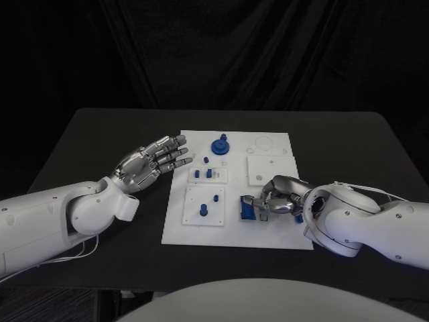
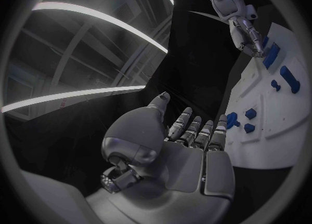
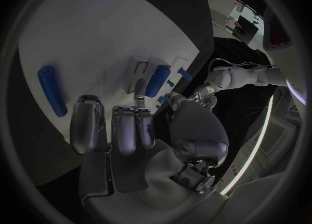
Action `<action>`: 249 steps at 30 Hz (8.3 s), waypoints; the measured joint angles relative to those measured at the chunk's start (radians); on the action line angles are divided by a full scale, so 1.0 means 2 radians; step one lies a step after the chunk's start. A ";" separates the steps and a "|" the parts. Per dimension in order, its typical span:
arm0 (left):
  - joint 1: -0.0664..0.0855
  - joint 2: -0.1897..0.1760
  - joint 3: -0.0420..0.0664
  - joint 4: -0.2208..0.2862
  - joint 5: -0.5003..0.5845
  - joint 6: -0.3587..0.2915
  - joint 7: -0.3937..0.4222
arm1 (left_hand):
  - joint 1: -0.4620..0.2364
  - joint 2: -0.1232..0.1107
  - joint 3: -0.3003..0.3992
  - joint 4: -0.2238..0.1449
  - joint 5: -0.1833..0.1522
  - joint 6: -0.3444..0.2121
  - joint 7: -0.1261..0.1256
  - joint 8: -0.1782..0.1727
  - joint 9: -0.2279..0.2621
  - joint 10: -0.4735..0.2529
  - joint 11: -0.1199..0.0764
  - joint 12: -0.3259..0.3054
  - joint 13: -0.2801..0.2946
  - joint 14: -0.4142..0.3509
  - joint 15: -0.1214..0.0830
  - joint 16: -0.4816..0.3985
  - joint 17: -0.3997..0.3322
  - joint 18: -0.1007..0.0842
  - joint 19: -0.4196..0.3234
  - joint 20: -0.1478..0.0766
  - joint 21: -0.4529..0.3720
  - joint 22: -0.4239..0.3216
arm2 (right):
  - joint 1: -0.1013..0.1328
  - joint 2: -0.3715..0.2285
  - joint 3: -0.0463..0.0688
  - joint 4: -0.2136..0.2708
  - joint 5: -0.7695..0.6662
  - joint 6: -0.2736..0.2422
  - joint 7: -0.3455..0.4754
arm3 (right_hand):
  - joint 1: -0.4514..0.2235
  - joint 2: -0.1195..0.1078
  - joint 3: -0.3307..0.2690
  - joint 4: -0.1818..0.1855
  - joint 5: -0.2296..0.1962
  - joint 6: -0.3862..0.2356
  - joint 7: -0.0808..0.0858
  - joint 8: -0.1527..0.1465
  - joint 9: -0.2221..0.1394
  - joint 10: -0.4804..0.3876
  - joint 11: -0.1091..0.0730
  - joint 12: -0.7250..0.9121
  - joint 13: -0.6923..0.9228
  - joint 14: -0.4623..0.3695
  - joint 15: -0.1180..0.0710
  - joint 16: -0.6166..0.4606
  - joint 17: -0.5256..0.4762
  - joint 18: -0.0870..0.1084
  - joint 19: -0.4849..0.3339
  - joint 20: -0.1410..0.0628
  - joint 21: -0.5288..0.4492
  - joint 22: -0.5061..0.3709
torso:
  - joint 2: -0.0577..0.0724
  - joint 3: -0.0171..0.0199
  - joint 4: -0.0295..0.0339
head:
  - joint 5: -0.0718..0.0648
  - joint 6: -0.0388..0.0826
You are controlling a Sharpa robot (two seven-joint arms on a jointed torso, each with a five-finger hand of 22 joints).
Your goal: Assemble the parts on the task board
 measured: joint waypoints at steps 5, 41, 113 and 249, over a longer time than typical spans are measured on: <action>-0.001 0.000 0.000 -0.001 0.000 0.000 -0.001 | 0.000 0.000 0.000 0.000 0.000 0.000 0.000 0.000 0.000 0.000 0.000 0.000 0.000 0.000 0.000 0.000 0.000 0.000 0.000 0.000 0.000 0.000 | 0.000 -0.002 0.000 0.000 0.000 -0.001 0.001 | -0.003 0.003 -0.003 0.000 -0.002 0.002 0.002 0.000 0.000 0.000 0.000 0.000 0.000 0.000 0.000 0.000 0.000 0.000 0.000 0.000 0.000 0.000 | 0.000 0.0002 0.0001 | 0.001 0.000; -0.006 -0.008 0.000 0.005 0.000 0.000 -0.003 | 0.000 0.000 0.002 -0.002 0.000 0.004 0.000 0.002 0.001 0.002 0.002 0.006 0.001 0.001 0.001 0.004 0.000 0.000 0.000 0.000 0.000 0.000 | 0.000 -0.142 -0.001 0.056 -0.072 -0.035 0.010 | 0.157 -0.019 -0.036 -0.004 0.114 0.002 0.002 -0.008 0.009 0.000 0.000 0.000 0.000 0.000 0.000 -0.006 0.000 0.000 0.000 0.000 -0.001 0.000 | -0.001 0.0000 -0.0005 | -0.008 0.000; -0.015 -0.008 0.000 0.002 0.000 0.000 -0.004 | -0.002 -0.002 0.004 -0.004 0.000 0.004 0.000 0.002 0.000 0.003 0.003 0.006 0.001 0.002 0.002 0.004 0.000 0.000 0.000 0.000 0.000 -0.001 | -0.043 -0.087 0.003 0.020 -0.155 -0.032 -0.056 | 0.283 -0.023 -0.030 -0.043 0.223 0.024 0.007 -0.063 0.101 0.002 0.007 0.000 0.000 0.000 0.005 -0.012 0.000 0.000 0.002 0.002 -0.010 0.000 | -0.001 -0.0006 -0.0014 | -0.020 0.000; -0.018 -0.005 0.000 -0.005 0.000 0.007 -0.010 | -0.004 0.000 0.011 -0.003 0.002 0.004 0.000 0.004 0.000 0.003 0.003 0.008 0.001 0.002 0.002 0.004 0.000 0.000 0.000 0.000 0.000 -0.002 | -0.044 -0.074 0.005 0.040 0.057 -0.077 0.047 | 0.218 0.004 -0.088 -0.006 0.004 0.010 -0.003 0.027 0.022 0.002 0.000 0.000 0.000 0.000 -0.001 -0.009 0.000 0.000 0.002 0.002 0.010 0.000 | -0.001 -0.0008 -0.0019 | -0.012 0.000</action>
